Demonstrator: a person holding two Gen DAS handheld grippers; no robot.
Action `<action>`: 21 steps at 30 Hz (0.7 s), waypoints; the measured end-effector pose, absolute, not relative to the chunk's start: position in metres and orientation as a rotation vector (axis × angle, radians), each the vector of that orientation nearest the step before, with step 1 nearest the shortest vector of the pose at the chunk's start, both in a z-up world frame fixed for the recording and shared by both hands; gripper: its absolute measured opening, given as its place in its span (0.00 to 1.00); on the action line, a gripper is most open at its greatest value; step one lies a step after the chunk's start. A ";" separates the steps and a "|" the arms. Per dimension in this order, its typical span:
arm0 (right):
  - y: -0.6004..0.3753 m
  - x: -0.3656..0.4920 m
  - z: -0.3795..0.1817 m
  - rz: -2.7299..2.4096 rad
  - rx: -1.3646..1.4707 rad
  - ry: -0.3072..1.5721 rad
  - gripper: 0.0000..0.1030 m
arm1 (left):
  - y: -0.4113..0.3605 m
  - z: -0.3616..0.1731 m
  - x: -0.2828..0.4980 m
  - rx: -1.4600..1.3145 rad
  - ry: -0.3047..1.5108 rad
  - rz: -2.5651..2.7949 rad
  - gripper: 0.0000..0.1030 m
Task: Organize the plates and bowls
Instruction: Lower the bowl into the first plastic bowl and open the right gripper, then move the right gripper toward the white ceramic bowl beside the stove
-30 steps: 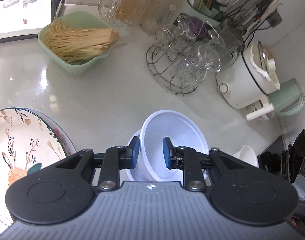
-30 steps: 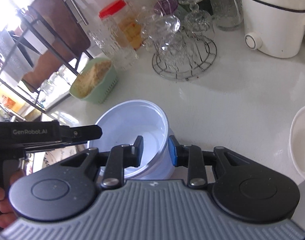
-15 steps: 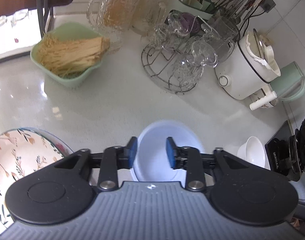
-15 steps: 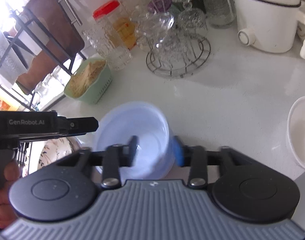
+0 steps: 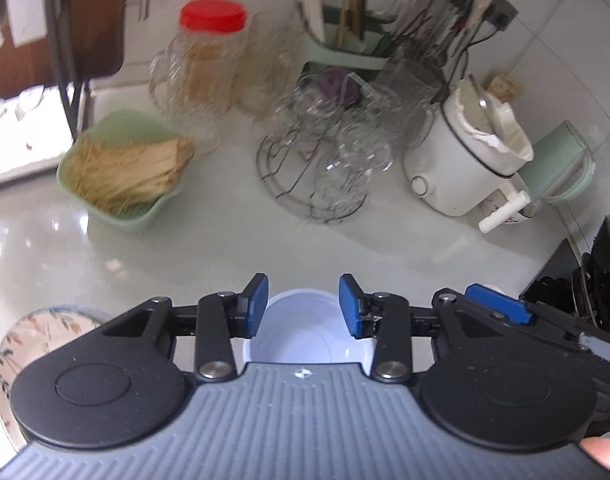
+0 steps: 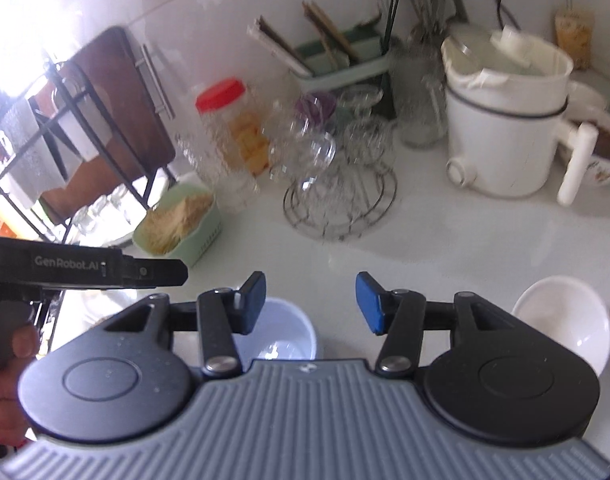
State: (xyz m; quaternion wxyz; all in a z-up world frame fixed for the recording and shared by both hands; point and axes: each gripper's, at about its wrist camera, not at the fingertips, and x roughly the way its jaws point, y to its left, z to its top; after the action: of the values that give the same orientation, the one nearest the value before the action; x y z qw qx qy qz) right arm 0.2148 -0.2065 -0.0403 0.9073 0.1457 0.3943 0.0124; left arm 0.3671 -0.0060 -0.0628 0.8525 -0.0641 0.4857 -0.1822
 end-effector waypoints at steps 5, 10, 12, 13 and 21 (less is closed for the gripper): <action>-0.212 0.211 -0.023 0.009 0.278 0.761 0.52 | -0.016 -0.042 0.363 -0.097 0.957 -0.411 0.43; -0.221 0.208 -0.008 -0.019 0.269 0.707 0.52 | -0.021 -0.029 0.362 -0.098 0.916 -0.416 0.43; -0.225 0.207 -0.004 -0.032 0.270 0.692 0.52 | -0.024 -0.024 0.361 -0.093 0.901 -0.423 0.43; -0.227 0.206 -0.002 -0.038 0.268 0.685 0.52 | -0.025 -0.021 0.360 -0.088 0.892 -0.425 0.43; -0.239 0.198 -0.001 -0.093 0.256 0.657 0.52 | -0.045 -0.014 0.359 -0.072 0.864 -0.470 0.43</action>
State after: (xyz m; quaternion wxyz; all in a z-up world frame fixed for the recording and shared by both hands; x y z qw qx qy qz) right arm 0.1981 -0.2390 -0.0012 0.9374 0.1254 0.3218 -0.0456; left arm 0.3586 -0.0450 -0.0136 0.8809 -0.0345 0.4147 -0.2255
